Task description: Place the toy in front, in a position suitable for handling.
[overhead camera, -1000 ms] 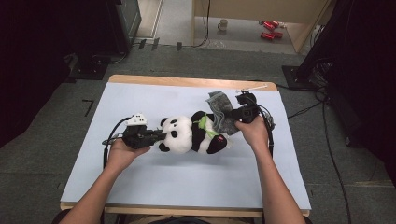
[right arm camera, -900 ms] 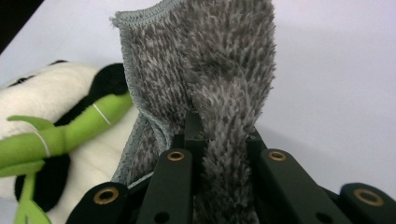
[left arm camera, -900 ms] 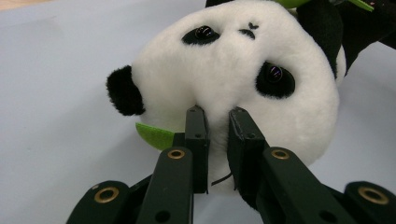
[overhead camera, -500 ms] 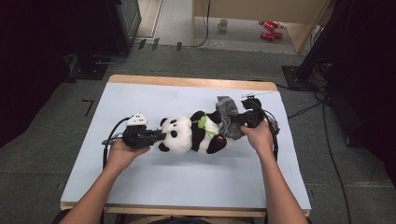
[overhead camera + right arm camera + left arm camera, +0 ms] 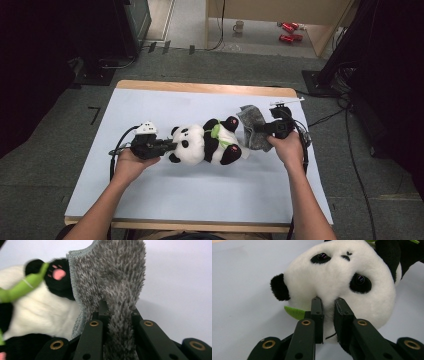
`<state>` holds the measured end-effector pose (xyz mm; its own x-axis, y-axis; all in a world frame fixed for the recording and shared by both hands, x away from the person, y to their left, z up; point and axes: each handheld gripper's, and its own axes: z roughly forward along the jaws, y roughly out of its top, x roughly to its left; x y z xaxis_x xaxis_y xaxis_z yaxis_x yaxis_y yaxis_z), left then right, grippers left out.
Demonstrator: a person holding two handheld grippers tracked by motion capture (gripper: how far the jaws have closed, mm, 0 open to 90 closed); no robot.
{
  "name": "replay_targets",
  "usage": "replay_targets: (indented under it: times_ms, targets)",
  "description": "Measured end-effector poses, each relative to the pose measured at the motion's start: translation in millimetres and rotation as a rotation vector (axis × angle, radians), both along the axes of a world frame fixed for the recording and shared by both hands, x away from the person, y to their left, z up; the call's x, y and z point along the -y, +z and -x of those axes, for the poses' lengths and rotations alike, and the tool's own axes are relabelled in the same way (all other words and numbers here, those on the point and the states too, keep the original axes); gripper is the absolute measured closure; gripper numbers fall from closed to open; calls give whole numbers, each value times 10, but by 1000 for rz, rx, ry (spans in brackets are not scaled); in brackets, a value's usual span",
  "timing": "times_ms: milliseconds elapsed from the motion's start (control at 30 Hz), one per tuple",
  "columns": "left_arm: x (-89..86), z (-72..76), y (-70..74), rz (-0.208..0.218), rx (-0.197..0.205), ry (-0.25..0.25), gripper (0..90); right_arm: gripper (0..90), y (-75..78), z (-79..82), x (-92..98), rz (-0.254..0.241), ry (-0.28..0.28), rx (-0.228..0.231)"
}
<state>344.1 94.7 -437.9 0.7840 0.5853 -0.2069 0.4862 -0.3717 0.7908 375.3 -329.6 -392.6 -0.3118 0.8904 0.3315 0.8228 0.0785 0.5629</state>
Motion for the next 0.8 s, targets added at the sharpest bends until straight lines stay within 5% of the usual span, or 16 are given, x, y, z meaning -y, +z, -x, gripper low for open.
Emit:
replay_targets:
  times_ms: [467,567,800]
  targets:
    - [3,2,7,5,5,0,795,806,458,116,-383,-65,155,129]
    - [3,3,8,5,5,0,795,806,443,100,-546,-64,211,141]
    - [3,5,1,-7,3,-3,795,807,160,55,-802,-33,289,82]
